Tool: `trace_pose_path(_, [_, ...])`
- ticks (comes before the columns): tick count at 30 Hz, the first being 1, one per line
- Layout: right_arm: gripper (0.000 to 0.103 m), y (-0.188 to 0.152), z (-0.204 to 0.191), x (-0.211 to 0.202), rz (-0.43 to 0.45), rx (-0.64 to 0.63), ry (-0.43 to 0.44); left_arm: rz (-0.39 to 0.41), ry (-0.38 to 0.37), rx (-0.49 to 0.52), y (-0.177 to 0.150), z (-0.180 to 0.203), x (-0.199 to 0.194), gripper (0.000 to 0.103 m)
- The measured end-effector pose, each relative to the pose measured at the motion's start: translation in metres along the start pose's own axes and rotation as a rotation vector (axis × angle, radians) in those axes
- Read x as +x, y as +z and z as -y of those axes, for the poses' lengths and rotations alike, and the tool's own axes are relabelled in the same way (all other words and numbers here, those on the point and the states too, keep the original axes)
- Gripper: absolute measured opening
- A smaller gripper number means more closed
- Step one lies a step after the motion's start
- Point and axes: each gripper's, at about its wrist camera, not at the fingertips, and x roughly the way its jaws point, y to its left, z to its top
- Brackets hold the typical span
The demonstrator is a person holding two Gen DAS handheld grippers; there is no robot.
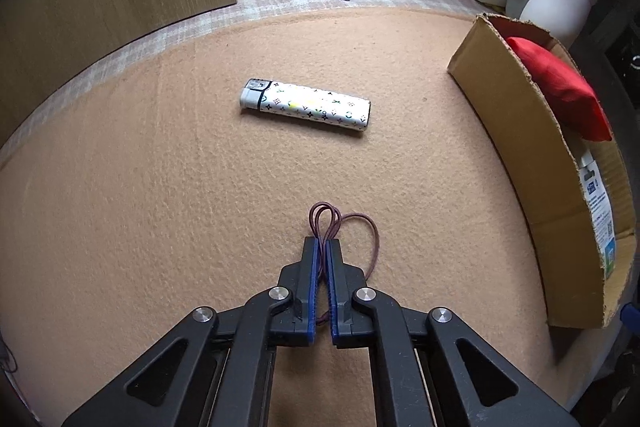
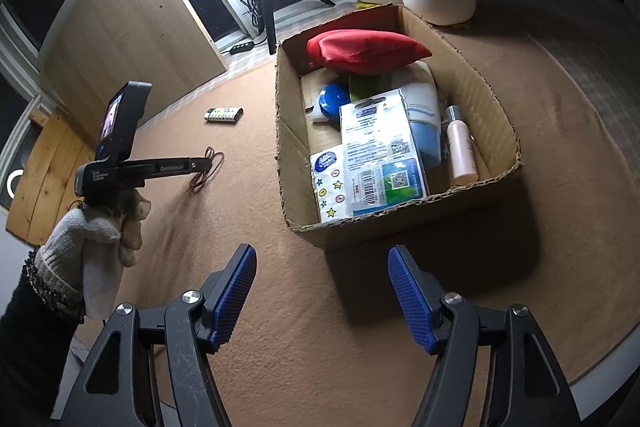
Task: Organize objects
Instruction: 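Carry the rubber band with the left tool into the box and release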
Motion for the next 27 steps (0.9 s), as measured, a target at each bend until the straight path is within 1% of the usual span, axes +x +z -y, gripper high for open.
trace_pose_path(3, [0.065,0.0,0.0,0.0,0.0,-0.011,-0.002,0.017,-0.021,-0.034,-0.002,-0.006,-0.006,0.004])
trace_pose_path(5, [0.065,0.0,-0.001,-0.001,0.005,-0.017,-0.006,0.042,-0.048,-0.049,-0.003,-0.009,-0.019,0.004])
trace_pose_path(9, [0.065,0.001,-0.001,-0.005,0.022,-0.031,-0.028,0.099,-0.084,-0.035,-0.003,-0.001,-0.048,0.004])
trace_pose_path(12, [0.065,0.001,-0.002,-0.008,0.035,-0.039,-0.044,0.138,-0.11,0.0,-0.001,0.015,-0.068,0.004])
trace_pose_path(16, [0.065,0.0,-0.005,-0.012,0.052,-0.054,-0.071,0.174,-0.161,0.049,0.0,0.044,-0.089,0.004])
trace_pose_path(20, [0.065,-0.003,-0.002,-0.016,0.067,-0.065,-0.112,0.188,-0.219,0.121,0.003,0.091,-0.1,0.004])
trace_pose_path(23, [0.065,-0.008,0.006,-0.02,0.066,-0.048,-0.119,0.183,-0.239,0.172,0.005,0.126,-0.097,0.004])
trace_pose_path(27, [0.065,-0.014,0.019,-0.027,0.068,-0.021,-0.135,0.166,-0.255,0.193,0.008,0.157,-0.087,0.004])
